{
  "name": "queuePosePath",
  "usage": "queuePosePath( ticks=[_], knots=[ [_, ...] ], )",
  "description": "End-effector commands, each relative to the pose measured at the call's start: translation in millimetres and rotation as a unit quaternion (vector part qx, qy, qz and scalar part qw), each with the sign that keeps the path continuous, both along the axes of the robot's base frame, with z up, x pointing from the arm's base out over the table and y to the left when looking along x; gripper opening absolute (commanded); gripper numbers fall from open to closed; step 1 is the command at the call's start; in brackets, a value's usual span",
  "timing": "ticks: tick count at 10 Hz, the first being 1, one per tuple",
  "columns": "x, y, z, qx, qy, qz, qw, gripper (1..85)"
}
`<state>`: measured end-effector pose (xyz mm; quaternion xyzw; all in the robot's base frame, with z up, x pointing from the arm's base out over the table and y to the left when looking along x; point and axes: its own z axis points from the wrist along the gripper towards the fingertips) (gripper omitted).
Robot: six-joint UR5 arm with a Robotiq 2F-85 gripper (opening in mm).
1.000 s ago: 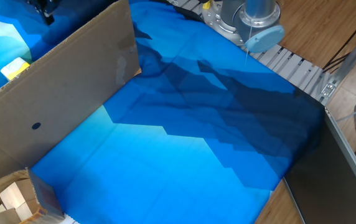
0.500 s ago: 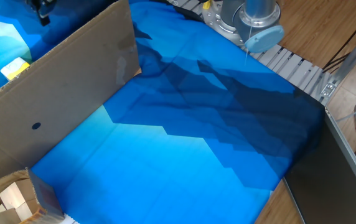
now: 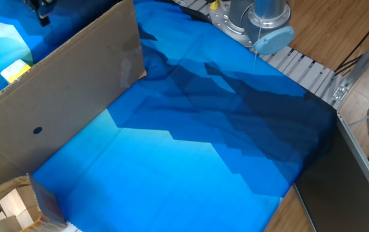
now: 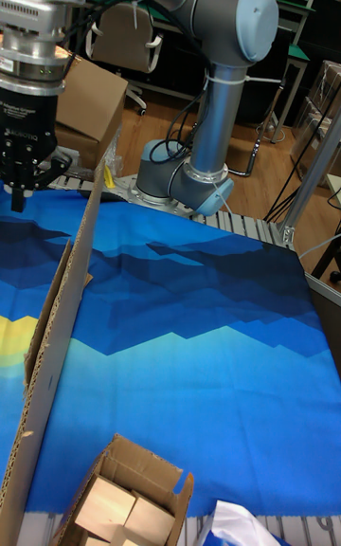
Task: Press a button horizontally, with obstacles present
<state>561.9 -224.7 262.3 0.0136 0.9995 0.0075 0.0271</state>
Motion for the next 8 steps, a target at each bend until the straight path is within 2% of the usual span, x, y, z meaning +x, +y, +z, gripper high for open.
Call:
queuePosePath(
  ticks=[1,3,6,8],
  knots=[
    [17.3,-10,-16.9,0.016,0.005,0.029,0.9994,1.0],
    [38.1,-18,-41.3,0.019,-0.009,0.037,0.9991,1.0],
    [55.6,-26,-67.1,0.008,-0.016,0.047,0.9987,1.0],
    [71.5,-29,-89.9,0.004,-0.029,0.053,0.9982,1.0]
  ],
)
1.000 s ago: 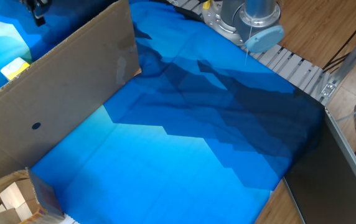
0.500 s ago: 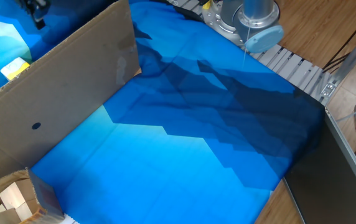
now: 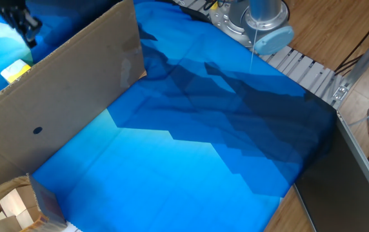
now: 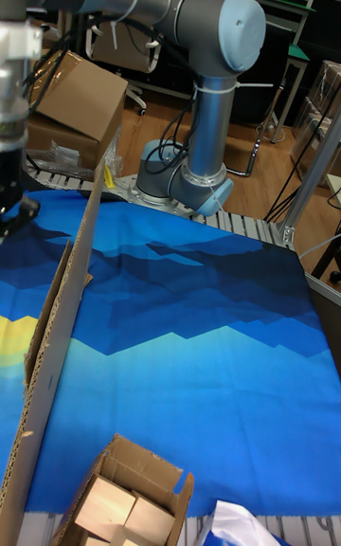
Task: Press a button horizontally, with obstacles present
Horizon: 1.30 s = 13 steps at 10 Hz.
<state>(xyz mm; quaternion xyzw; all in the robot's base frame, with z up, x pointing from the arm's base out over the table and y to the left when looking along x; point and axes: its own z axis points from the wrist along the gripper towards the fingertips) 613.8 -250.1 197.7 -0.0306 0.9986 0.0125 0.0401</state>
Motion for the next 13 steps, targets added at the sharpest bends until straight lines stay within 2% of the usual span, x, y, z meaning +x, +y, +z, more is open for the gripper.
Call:
queuePosePath(
  ticks=[1,3,5,7,9,11,13],
  knots=[
    [24.0,-4,-33.8,0.000,-0.019,0.010,0.9998,1.0],
    [30.3,-4,-46.6,0.000,-0.026,0.013,0.9996,1.0],
    [31.8,-6,-50.5,-0.002,-0.028,0.014,0.9995,1.0],
    [21.5,-11,-47.2,-0.009,-0.009,0.016,0.9998,1.0],
    [3.3,-11,-48.3,-0.007,0.026,0.004,0.9996,1.0],
    [4.6,-7,-48.2,0.001,0.024,-0.015,0.9996,1.0],
    [11.8,-13,-48.0,-0.009,0.010,-0.032,0.9994,1.0]
  ],
)
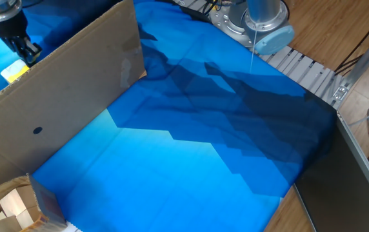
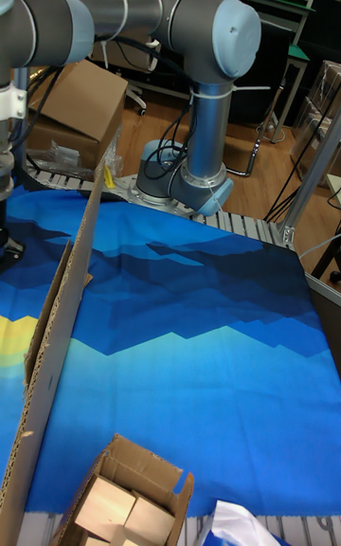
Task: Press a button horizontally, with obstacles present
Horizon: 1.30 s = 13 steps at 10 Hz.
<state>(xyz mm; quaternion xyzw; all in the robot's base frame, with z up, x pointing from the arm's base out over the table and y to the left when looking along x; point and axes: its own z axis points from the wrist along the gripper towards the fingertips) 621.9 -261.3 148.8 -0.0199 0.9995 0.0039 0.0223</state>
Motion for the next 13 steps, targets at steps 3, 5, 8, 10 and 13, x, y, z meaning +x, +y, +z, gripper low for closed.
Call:
queuePosePath(
  ticks=[3,5,8,10,13],
  knots=[
    [13.1,12,-6.9,0.033,-0.013,-0.004,0.9994,1.0],
    [37.0,7,-46.9,0.033,-0.023,0.004,0.9992,1.0],
    [52.9,-4,-82.8,0.024,-0.032,0.014,0.9991,1.0],
    [52.6,-2,-91.5,0.027,-0.034,0.010,0.9990,1.0],
    [52.5,3,-112.7,0.026,-0.049,0.003,0.9985,1.0]
  ],
)
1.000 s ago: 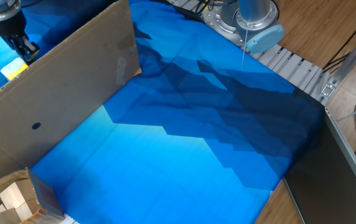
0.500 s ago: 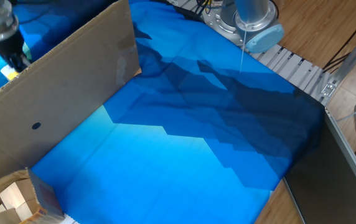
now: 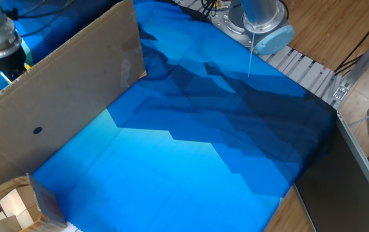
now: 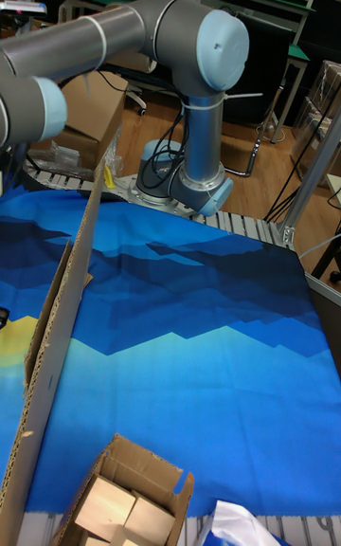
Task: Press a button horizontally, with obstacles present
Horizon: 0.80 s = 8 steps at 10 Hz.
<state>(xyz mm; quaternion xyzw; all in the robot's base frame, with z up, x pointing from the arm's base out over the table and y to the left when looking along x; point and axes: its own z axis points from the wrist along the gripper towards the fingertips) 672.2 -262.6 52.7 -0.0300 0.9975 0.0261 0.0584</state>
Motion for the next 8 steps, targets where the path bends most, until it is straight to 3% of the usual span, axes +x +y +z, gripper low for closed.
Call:
queuePosePath(
  ticks=[1,8],
  knots=[
    [-0.8,3,-18.1,-0.002,-0.013,-0.011,0.9999,1.0],
    [-25.7,-24,-18.6,-0.031,0.011,-0.021,0.9992,1.0]
  ],
)
